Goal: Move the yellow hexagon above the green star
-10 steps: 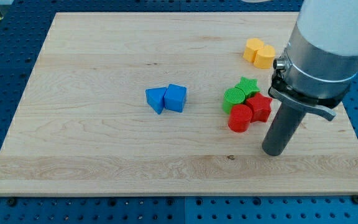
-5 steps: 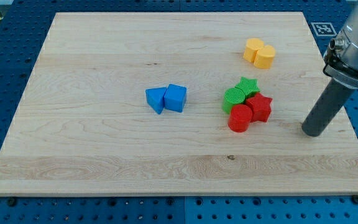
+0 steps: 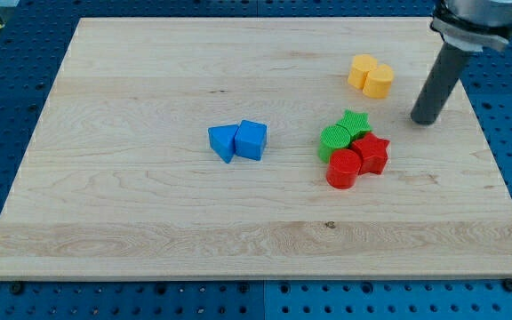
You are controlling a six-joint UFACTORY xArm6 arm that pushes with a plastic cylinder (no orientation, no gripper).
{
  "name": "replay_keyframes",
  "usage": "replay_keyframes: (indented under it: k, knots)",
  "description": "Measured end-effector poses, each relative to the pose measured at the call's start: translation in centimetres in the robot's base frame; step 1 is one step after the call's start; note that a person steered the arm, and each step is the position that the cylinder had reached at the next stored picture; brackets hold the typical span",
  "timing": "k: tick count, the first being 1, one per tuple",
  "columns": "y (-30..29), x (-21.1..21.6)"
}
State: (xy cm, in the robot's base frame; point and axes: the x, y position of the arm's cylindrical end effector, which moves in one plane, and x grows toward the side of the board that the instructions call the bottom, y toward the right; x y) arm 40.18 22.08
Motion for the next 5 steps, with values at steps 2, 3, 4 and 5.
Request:
replay_keyframes:
  k: [2,3,4,5]
  knots:
    - [0.0,-6.0]
    - [0.0,-7.5]
    - [-0.6,-9.3]
    - [-2.4,-11.6]
